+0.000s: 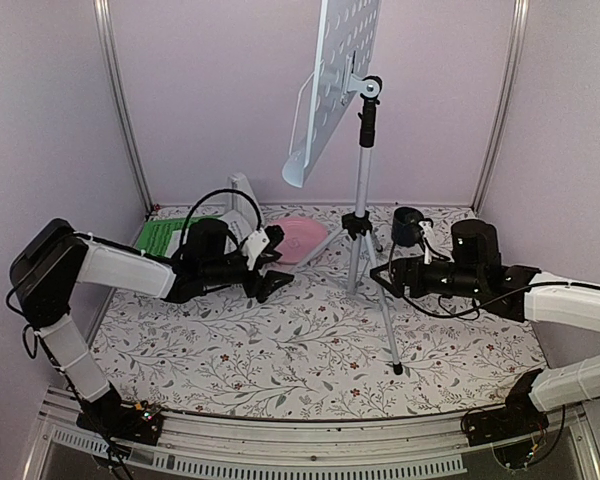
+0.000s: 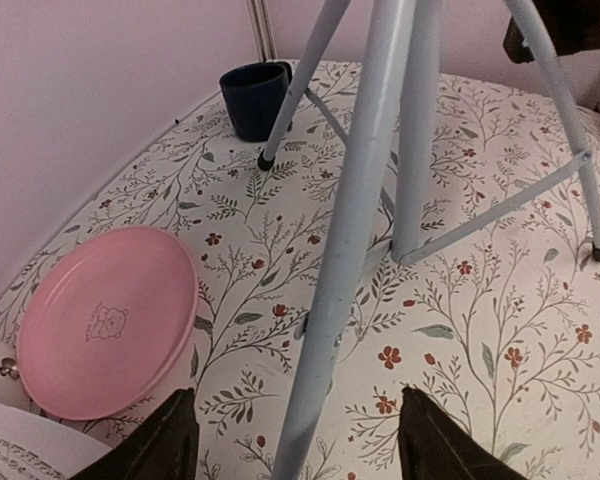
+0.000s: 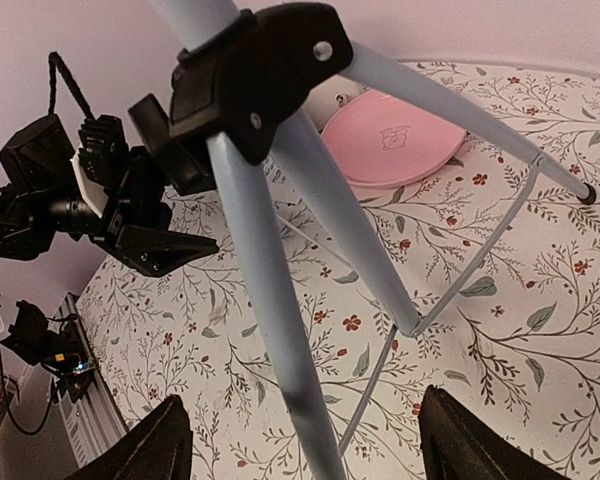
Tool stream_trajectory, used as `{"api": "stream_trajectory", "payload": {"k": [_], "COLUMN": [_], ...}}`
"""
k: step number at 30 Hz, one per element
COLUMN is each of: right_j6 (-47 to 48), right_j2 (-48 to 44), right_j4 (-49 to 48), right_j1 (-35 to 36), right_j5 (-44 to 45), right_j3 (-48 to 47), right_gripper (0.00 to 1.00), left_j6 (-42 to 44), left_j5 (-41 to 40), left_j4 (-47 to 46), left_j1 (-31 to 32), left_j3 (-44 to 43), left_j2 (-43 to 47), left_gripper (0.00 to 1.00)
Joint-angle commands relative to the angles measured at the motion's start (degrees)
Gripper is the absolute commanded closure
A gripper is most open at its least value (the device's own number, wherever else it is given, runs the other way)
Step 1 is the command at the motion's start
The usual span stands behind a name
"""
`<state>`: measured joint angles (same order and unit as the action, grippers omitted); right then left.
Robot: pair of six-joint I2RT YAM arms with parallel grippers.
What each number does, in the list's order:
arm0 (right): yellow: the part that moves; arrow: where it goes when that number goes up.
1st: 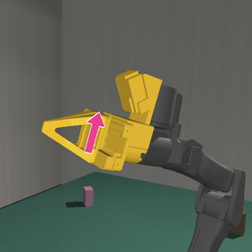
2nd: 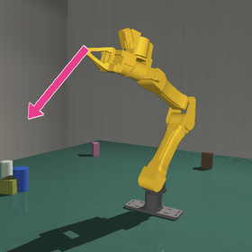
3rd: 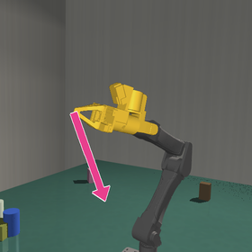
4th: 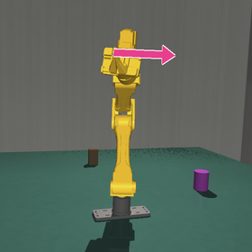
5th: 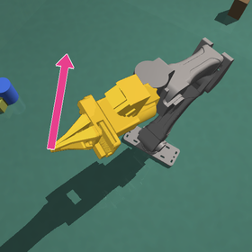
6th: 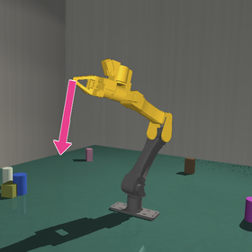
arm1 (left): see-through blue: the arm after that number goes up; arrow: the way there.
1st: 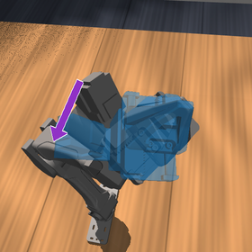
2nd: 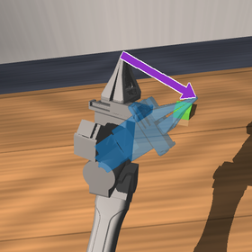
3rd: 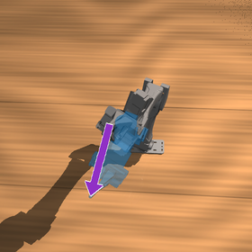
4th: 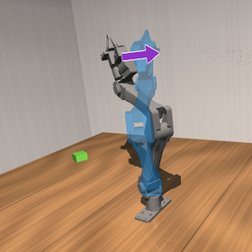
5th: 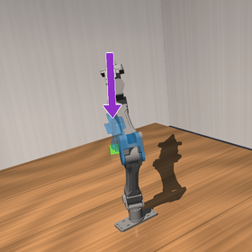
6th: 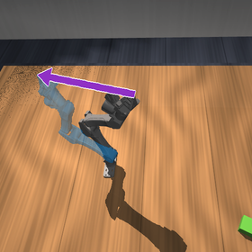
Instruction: Set up the instrument practice props
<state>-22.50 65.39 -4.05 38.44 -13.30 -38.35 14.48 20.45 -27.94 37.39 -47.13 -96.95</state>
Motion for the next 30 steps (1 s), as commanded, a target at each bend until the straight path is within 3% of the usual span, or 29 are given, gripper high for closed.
{"api": "stream_trajectory", "payload": {"k": [1,13,24,30], "right_j6": [-1.0,-1.7,0.5,3.1], "right_j2": [2.4,6.9,8.8,10.6], "right_j4": [0.2,1.5,4.1,3.9], "right_j1": [-0.3,-0.3,-1.3,-3.4], "right_j5": [-1.3,5.2,9.3,9.8], "right_j3": [1.0,-2.0,-5.3,-6.9], "right_gripper": [0.21,0.37,0.44,0.44], "left_j6": [-0.8,-1.2,-0.8,-1.2], "left_j5": [4.5,5.0,2.6,3.2], "left_j4": [3.4,3.0,5.5,3.6], "left_j1": [-0.3,-0.4,-0.4,-0.4], "left_j3": [-2.6,-4.4,-9.0,-9.6], "left_j2": [-4.0,-7.3,-11.4,-12.2], "left_gripper": [0.34,0.46,0.49,0.68]}}
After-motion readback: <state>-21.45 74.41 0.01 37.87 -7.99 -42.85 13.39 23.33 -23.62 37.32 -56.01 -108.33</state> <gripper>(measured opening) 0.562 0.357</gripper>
